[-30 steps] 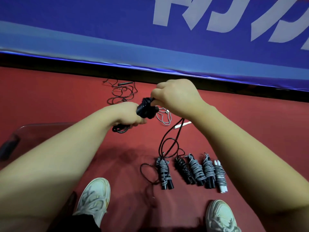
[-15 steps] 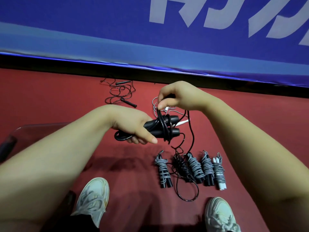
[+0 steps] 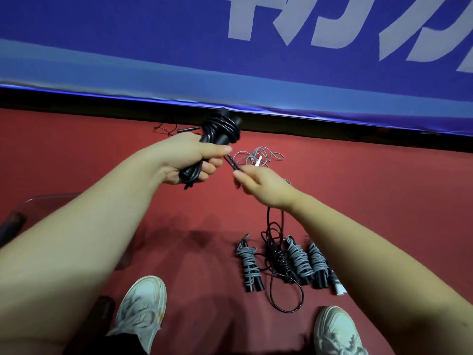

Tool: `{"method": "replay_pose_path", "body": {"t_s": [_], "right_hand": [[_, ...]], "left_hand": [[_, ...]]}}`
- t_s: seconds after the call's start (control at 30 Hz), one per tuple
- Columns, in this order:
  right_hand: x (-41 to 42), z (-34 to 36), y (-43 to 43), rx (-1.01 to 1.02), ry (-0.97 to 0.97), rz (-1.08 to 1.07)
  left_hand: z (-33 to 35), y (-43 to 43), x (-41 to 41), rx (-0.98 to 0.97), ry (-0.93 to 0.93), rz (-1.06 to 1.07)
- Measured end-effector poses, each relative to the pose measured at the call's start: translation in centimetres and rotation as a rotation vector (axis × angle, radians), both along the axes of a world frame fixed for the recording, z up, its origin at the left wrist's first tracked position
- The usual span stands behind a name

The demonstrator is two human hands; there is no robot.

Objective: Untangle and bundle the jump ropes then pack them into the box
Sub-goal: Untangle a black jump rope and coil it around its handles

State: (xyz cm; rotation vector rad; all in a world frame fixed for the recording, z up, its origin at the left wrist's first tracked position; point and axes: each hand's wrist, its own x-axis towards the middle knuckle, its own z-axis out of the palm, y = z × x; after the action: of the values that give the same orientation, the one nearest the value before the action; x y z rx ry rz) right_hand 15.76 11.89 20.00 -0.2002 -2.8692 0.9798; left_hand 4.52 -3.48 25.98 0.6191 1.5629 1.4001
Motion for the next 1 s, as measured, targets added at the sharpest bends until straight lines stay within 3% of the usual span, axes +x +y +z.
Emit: {"method": "replay_pose_path", "body": {"t_s": [0.1, 0.2, 0.4, 0.6, 0.67, 0.77, 0.8, 0.9, 1.0], "right_hand": [[0.1, 0.1, -0.1, -0.112, -0.075, -0.03], [0.3, 1.2, 0.2, -0.264, -0.117, -0.027], [0.7, 4.6, -0.1, -0.276, -0.262, -0.017], [0.7, 7.1, -1.7, -0.4, -0.315, -0.094], [0.7, 7.9, -2.1, -0.164, -0.322, -0.117], [0.2, 8.6, -2.7, 0.524, -0.267, -0.13], [0.2, 8.7, -2.9, 0.666, -0.228, -0.118], [0.3, 8.7, -3.2, 0.873, -0.122, 0.004], [0.2, 8.8, -2.5, 0.844, -0.055, 0.079]], "left_hand": [[-0.5, -0.2, -0.9, 0.001, 0.02, 0.105], [-1.6, -0.9, -1.3, -0.106, 0.212, 0.104], [-2.7, -0.3, -1.5, -0.2, 0.485, 0.124], [-3.2, 1.4, -0.2, -0.591, 1.012, 0.101], [-3.0, 2.0, 0.3, -0.645, 1.097, 0.049], [-2.8, 2.4, 1.1, -0.693, 1.154, -0.141], [-2.7, 2.5, 1.6, -0.707, 1.176, -0.237], [-3.0, 2.4, 2.9, -0.737, 1.213, -0.484], [-3.8, 2.0, 2.8, -0.682, 1.103, -0.634]]}}
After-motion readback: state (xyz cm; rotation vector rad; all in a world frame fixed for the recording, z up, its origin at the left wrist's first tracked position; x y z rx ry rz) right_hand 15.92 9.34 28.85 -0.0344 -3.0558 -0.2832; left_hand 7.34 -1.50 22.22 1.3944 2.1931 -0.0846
